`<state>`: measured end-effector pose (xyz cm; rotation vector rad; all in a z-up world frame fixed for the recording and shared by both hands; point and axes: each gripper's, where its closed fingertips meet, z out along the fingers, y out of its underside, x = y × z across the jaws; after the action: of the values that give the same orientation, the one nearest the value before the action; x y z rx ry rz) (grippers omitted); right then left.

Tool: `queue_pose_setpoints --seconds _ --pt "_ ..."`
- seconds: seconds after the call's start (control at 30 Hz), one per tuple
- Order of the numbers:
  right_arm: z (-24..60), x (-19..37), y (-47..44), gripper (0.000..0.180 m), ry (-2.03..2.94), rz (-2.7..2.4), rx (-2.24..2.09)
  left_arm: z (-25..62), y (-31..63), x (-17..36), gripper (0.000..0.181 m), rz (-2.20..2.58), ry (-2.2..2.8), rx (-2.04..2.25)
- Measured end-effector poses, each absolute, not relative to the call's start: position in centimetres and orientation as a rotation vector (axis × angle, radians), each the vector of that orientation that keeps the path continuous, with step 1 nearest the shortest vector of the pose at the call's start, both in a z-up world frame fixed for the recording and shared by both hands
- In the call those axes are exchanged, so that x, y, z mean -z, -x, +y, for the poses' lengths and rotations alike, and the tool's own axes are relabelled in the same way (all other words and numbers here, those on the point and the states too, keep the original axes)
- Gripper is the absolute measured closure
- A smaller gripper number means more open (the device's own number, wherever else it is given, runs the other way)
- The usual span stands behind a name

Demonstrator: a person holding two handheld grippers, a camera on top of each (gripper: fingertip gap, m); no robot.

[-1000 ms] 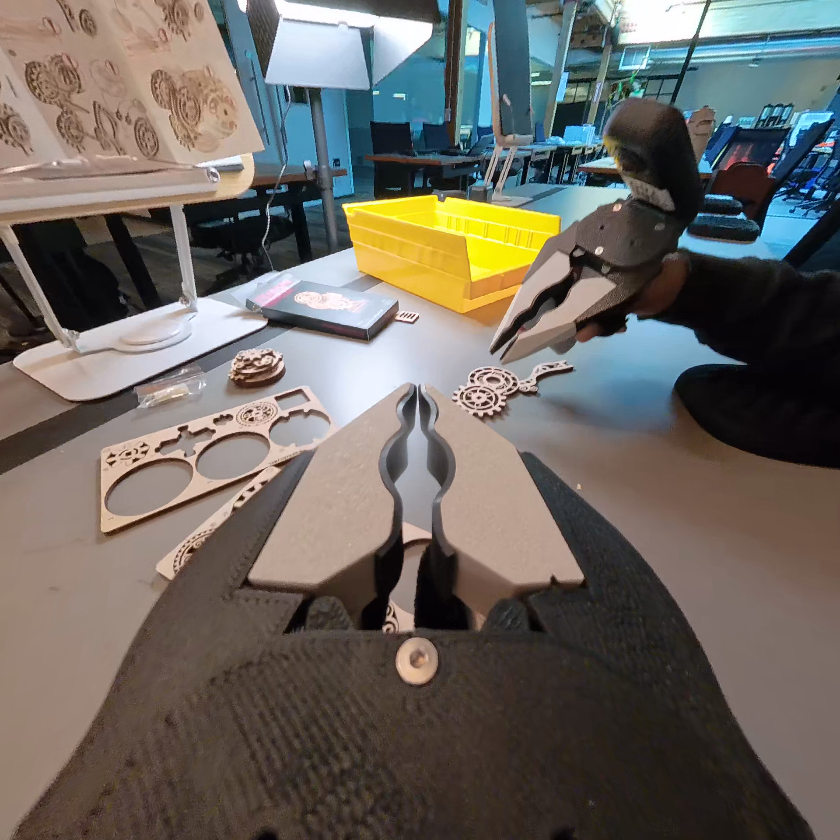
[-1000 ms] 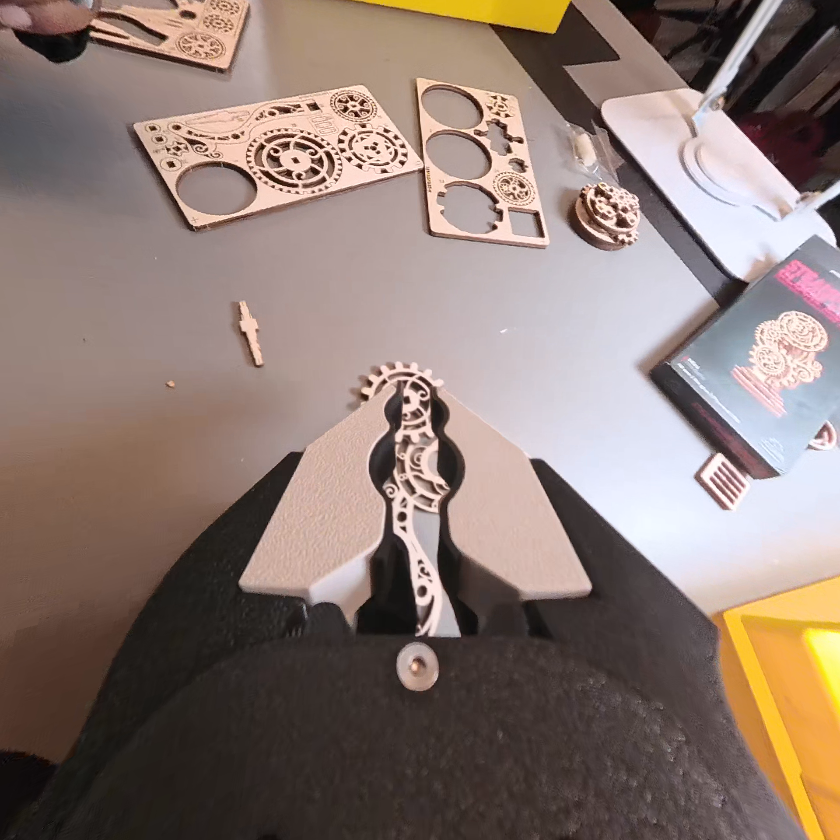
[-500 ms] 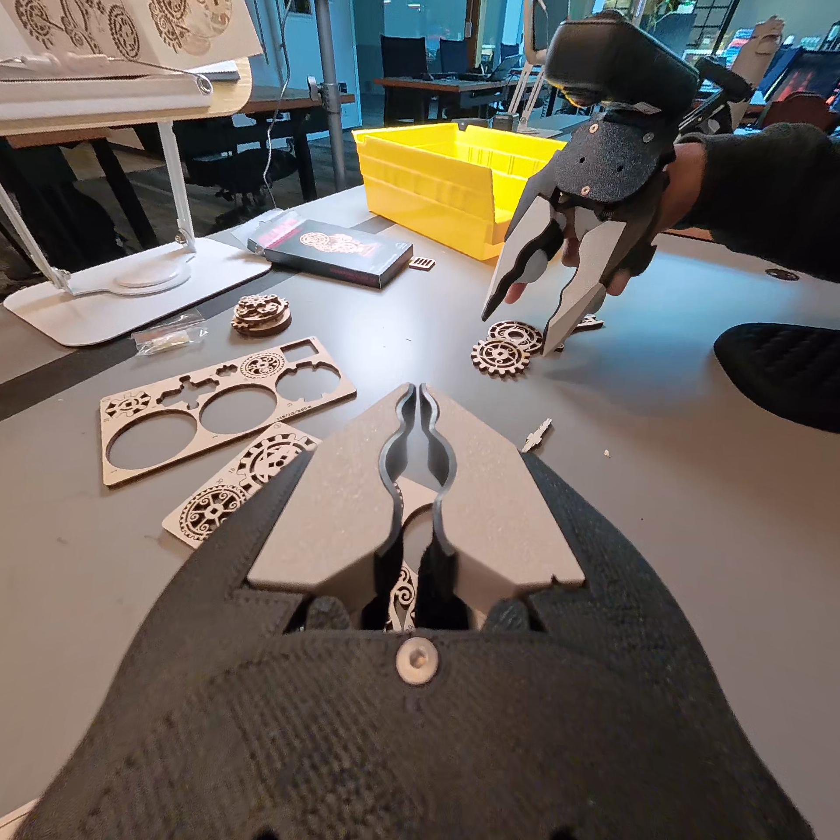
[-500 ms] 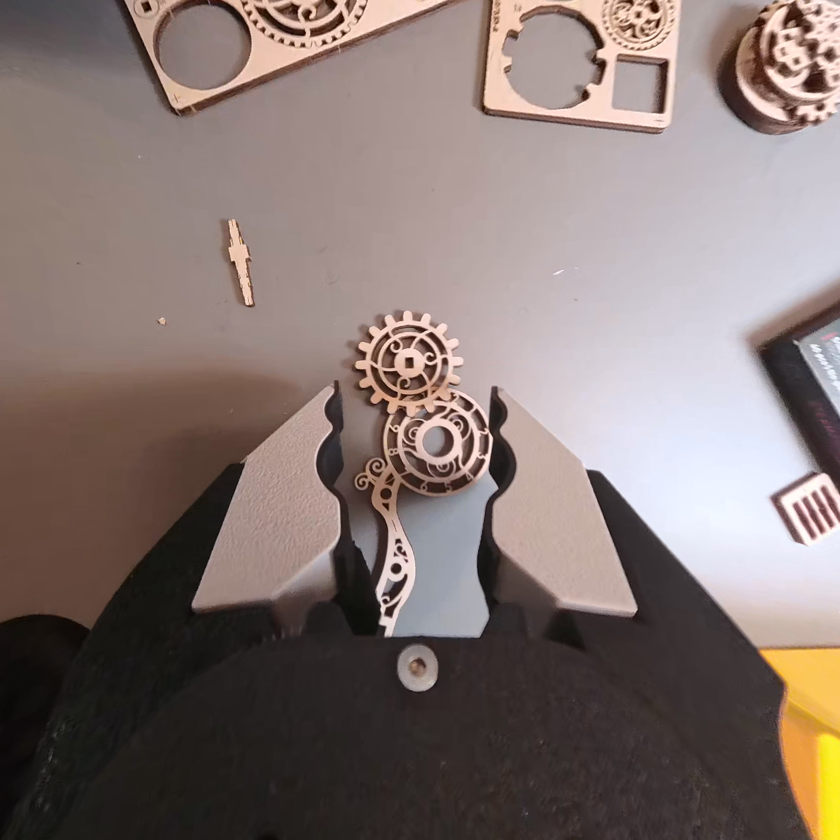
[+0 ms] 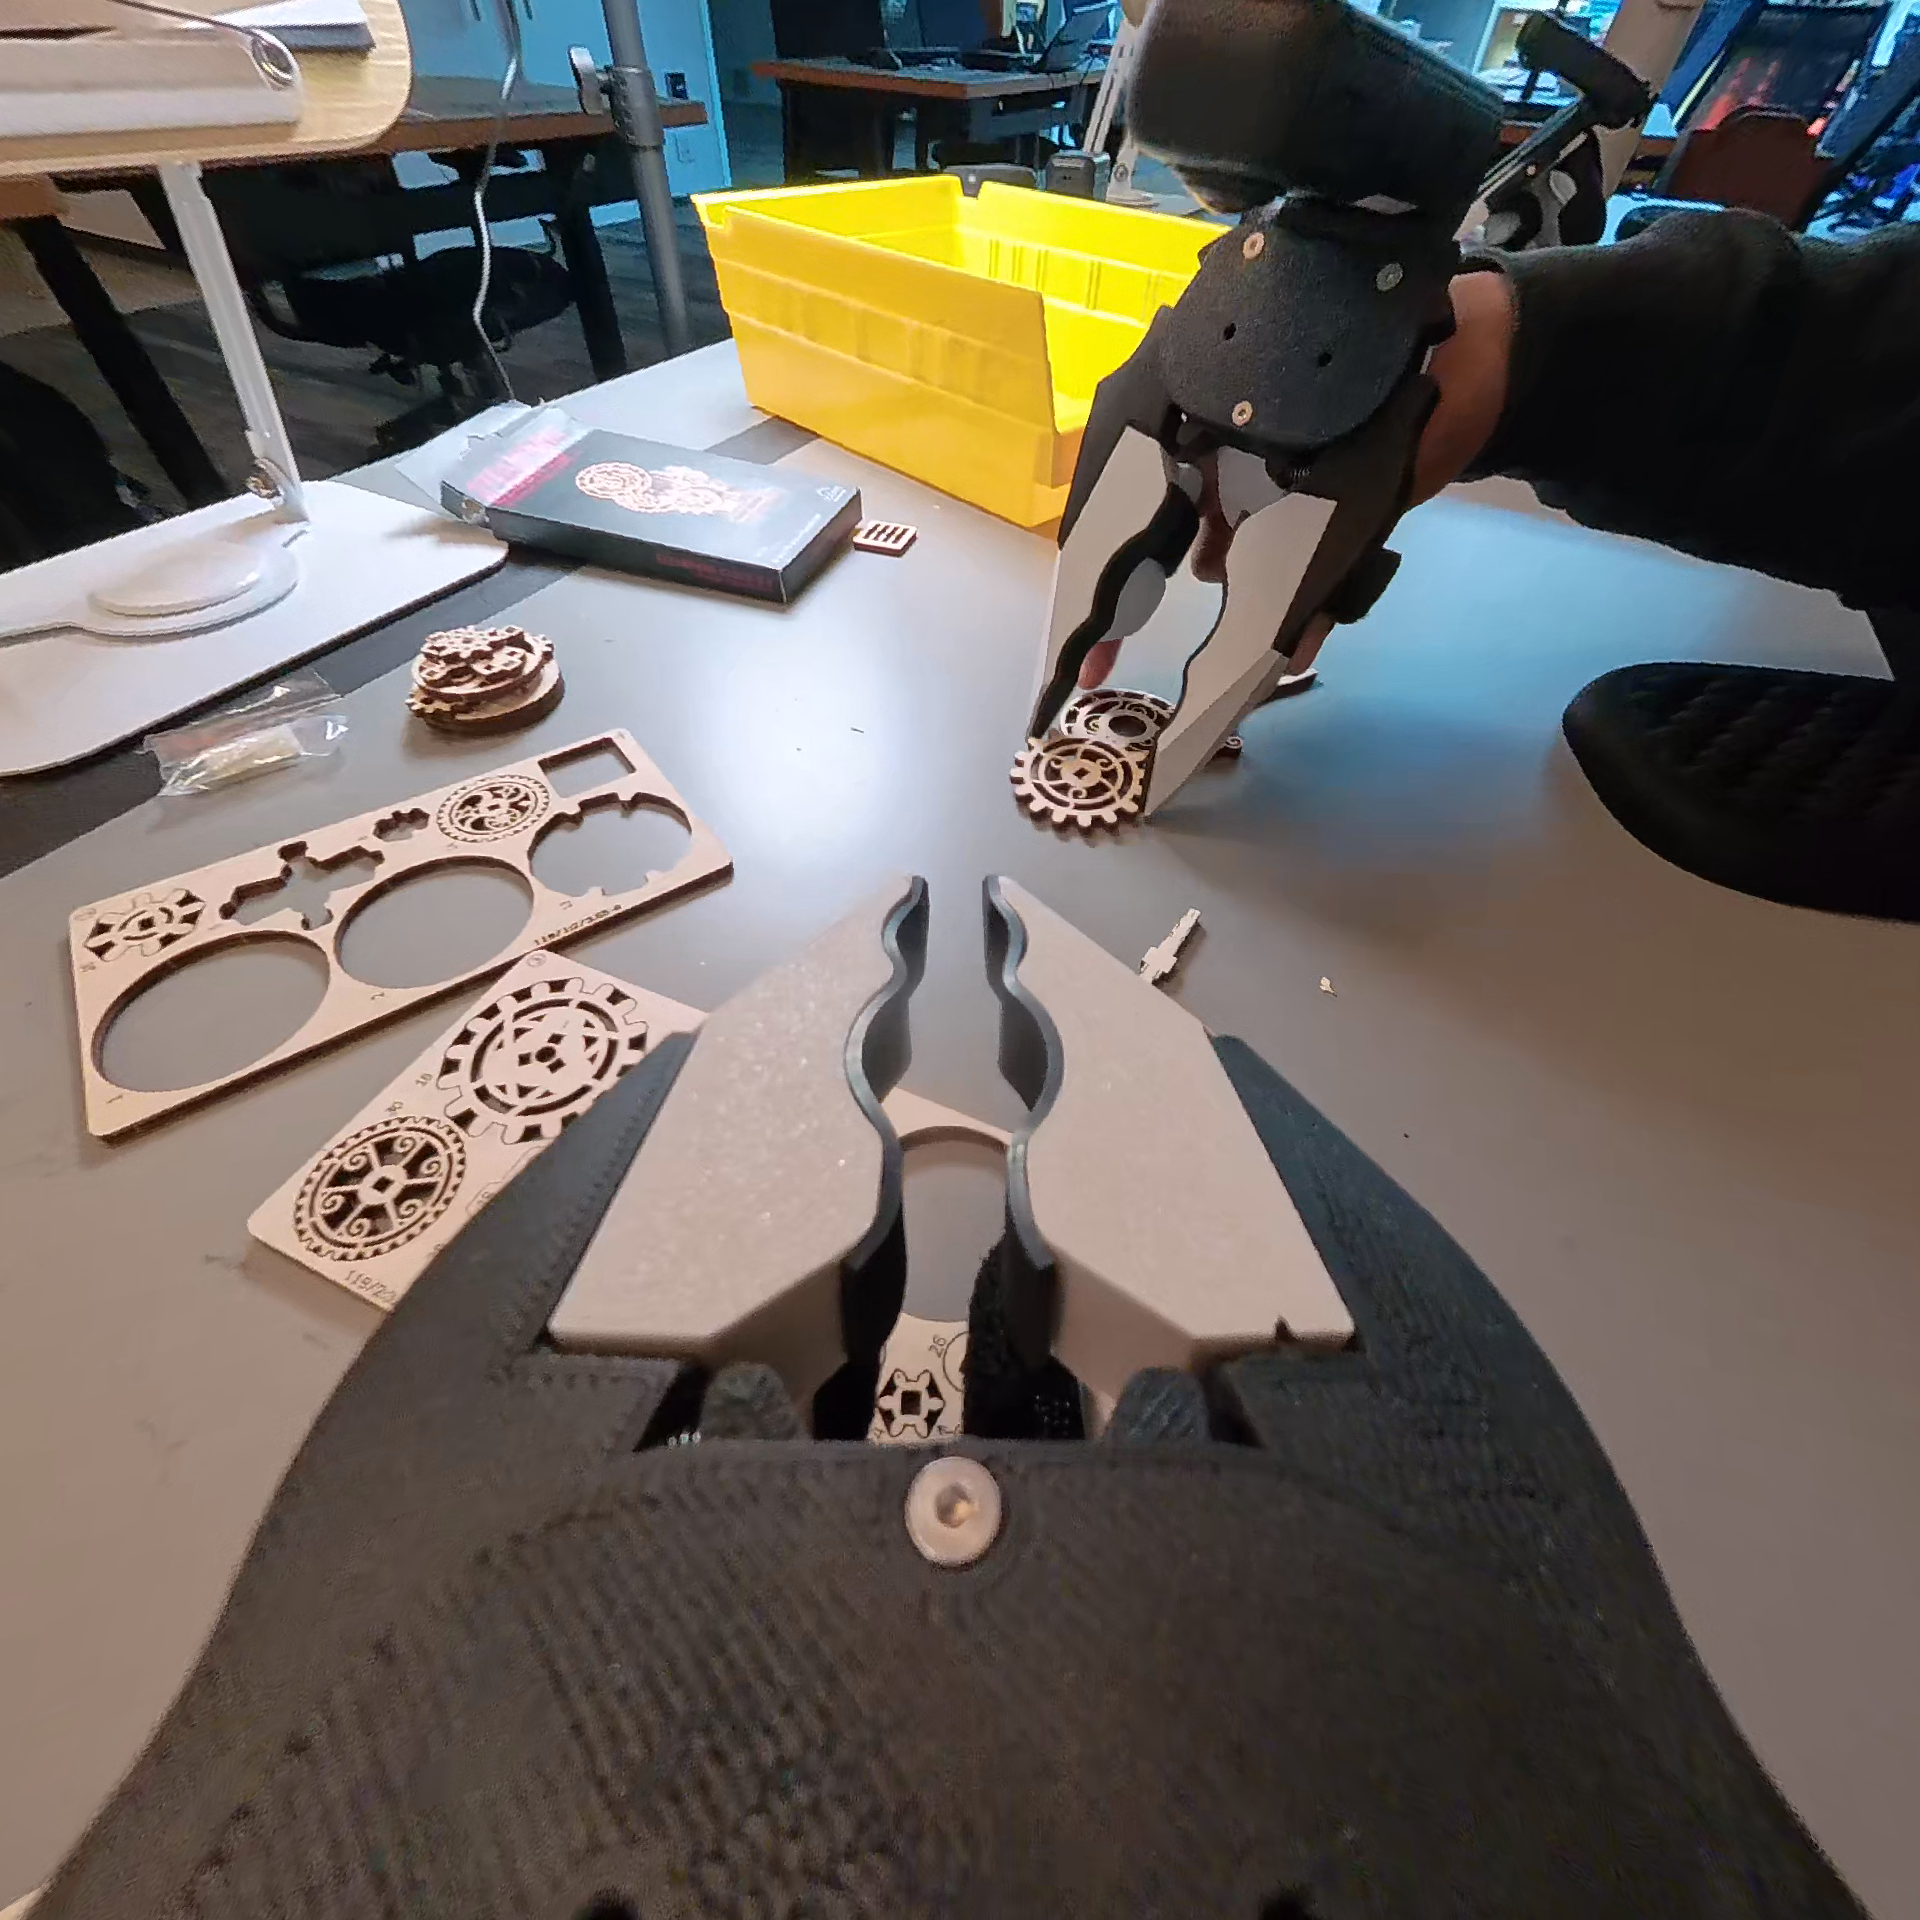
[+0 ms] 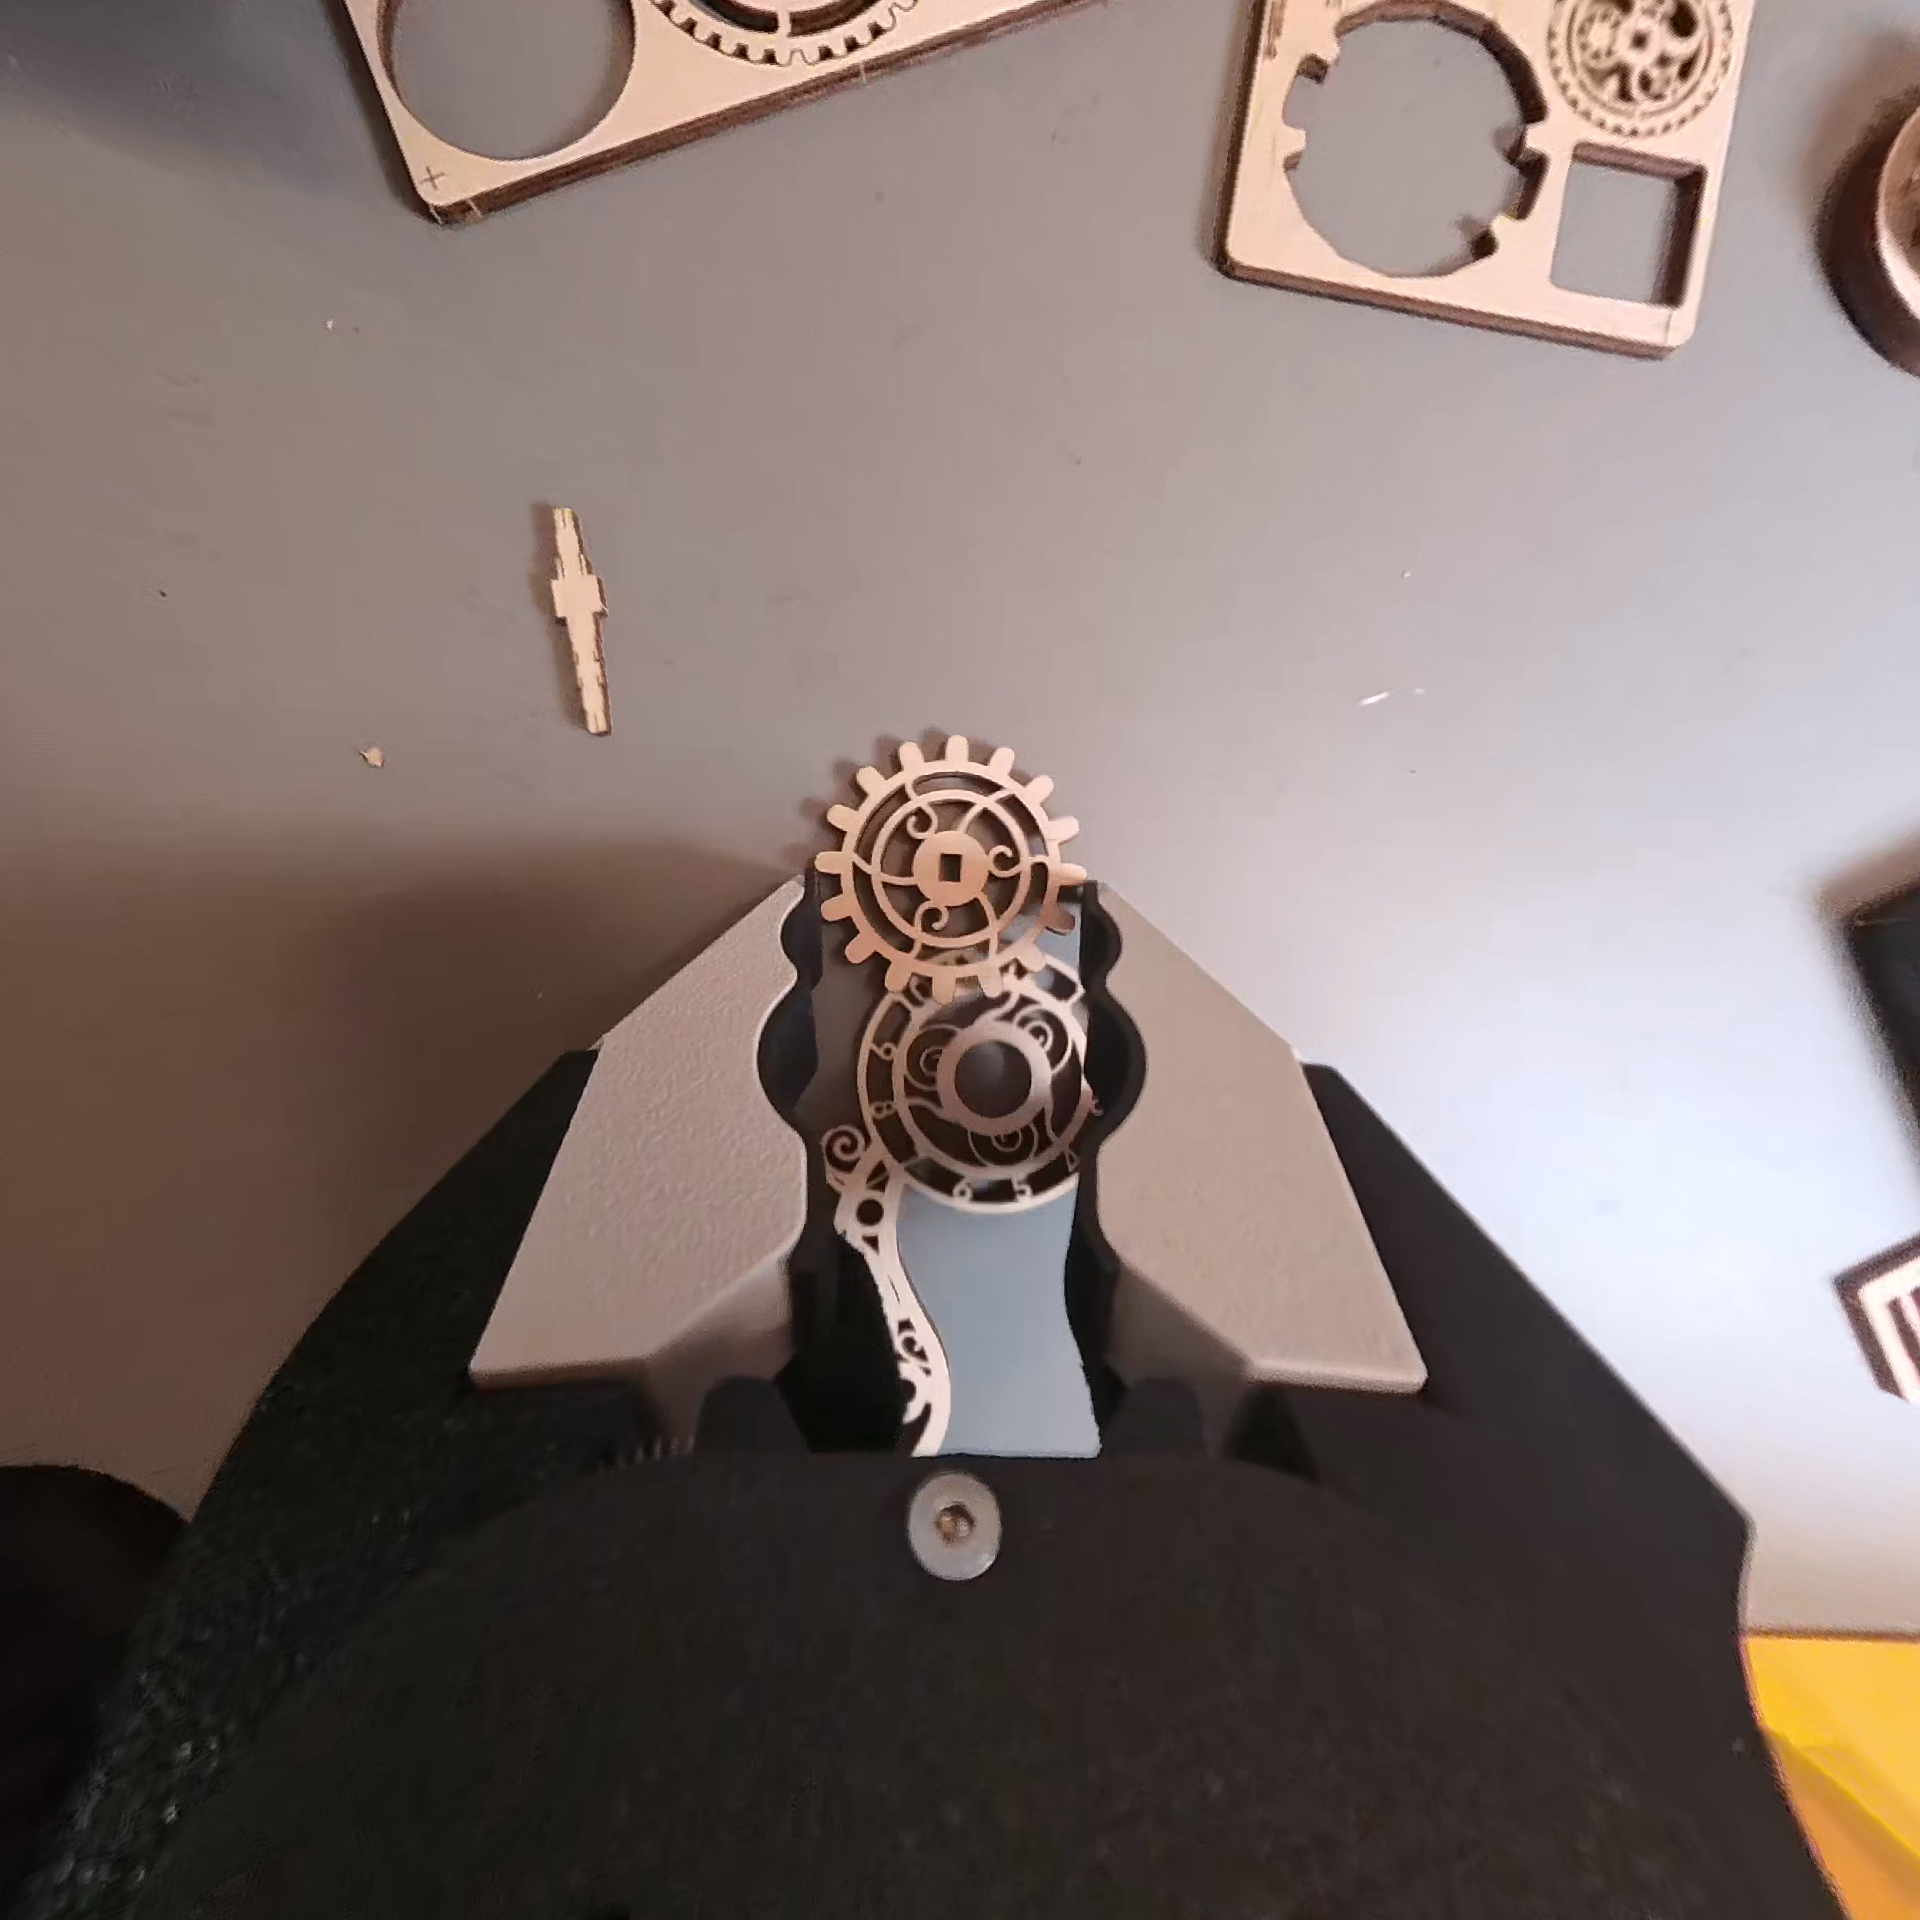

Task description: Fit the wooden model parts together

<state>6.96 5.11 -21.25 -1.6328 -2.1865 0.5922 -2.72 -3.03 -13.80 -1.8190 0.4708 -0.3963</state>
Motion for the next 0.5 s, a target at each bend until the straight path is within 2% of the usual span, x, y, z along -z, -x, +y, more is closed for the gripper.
queue_pose_setpoints --seconds 0.27,0.5 --pt "3.5 19.4 -5.3 0.132 1.475 -2.145 -0.632 -3.3 1.3 14.8 0.169 0.544 1.854 0.413" --pt "1.1 20.1 -4.3 0.132 1.436 -2.224 -0.713 -3.4 0.6 15.6 0.164 0.587 1.879 0.420"
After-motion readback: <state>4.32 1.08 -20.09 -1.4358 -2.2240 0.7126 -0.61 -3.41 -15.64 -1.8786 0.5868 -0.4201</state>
